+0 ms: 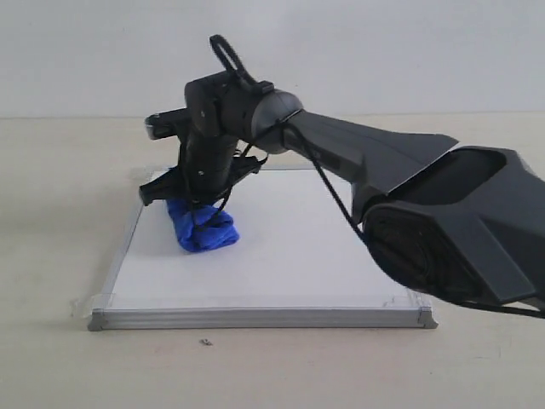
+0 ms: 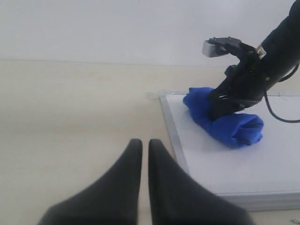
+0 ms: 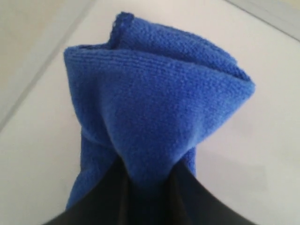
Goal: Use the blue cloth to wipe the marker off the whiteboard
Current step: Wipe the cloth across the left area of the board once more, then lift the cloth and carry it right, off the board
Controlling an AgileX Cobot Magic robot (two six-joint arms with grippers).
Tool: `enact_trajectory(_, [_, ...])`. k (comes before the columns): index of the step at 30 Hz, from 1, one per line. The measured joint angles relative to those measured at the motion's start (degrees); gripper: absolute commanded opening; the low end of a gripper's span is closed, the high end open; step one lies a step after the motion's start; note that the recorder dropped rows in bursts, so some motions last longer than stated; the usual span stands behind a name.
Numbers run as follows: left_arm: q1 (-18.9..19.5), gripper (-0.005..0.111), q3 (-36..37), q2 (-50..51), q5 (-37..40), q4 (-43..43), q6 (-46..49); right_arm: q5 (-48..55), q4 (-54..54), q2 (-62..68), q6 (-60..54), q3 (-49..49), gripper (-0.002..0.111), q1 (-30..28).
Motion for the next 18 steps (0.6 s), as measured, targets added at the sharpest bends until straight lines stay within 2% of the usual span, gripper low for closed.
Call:
enact_trajectory(4, [0.00,0.005,0.00,0.00,0.00,0.00,0.00,6.24,-0.68,-1.85,-1.26,0.66,0.000,-5.36])
enact_trajectory(11, [0.00,0.005,0.00,0.00,0.00,0.00,0.00,10.44,-6.90,-8.78,-2.94,7.01,0.000,-8.14])
enact_trajectory(18, [0.00,0.005,0.00,0.00,0.00,0.00,0.00,10.57,-13.73,-22.23,-0.86,20.05,0.000,-11.02])
